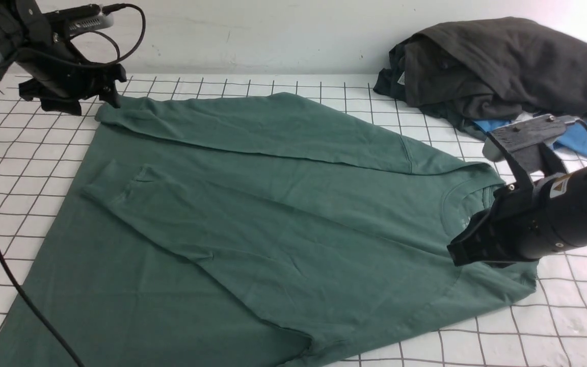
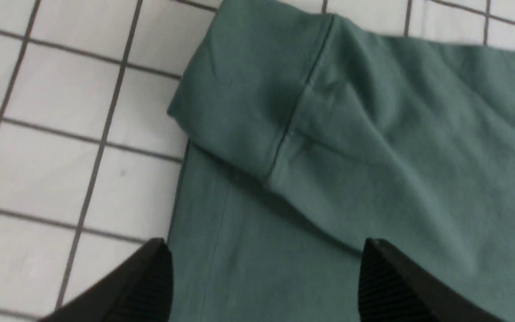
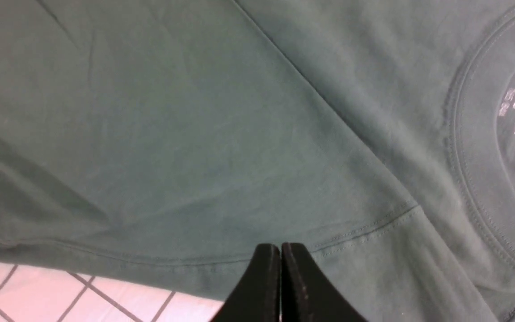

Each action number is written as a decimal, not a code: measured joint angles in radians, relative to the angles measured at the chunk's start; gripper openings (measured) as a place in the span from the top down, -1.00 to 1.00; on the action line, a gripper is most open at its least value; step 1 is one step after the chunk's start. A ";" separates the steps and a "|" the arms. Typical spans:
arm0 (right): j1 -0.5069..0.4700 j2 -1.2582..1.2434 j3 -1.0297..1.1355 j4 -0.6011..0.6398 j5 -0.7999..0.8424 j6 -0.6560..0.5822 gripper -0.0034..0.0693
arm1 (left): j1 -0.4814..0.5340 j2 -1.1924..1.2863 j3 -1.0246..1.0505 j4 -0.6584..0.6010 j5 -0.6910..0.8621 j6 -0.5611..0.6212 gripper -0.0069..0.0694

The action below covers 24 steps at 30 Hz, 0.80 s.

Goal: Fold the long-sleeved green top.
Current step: Use the left arm to clamp the cuff farthest from it

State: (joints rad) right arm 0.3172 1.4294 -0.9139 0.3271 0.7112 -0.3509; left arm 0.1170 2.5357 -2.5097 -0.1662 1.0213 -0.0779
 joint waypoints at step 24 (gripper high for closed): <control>0.000 0.021 0.001 0.008 0.005 0.001 0.91 | 0.000 0.281 -0.218 -0.007 -0.295 -0.158 -0.37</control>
State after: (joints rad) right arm 0.3172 1.4506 -0.9128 0.3353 0.7162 -0.3500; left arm 0.1170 2.8169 -2.7278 -0.1729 0.7265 -0.2359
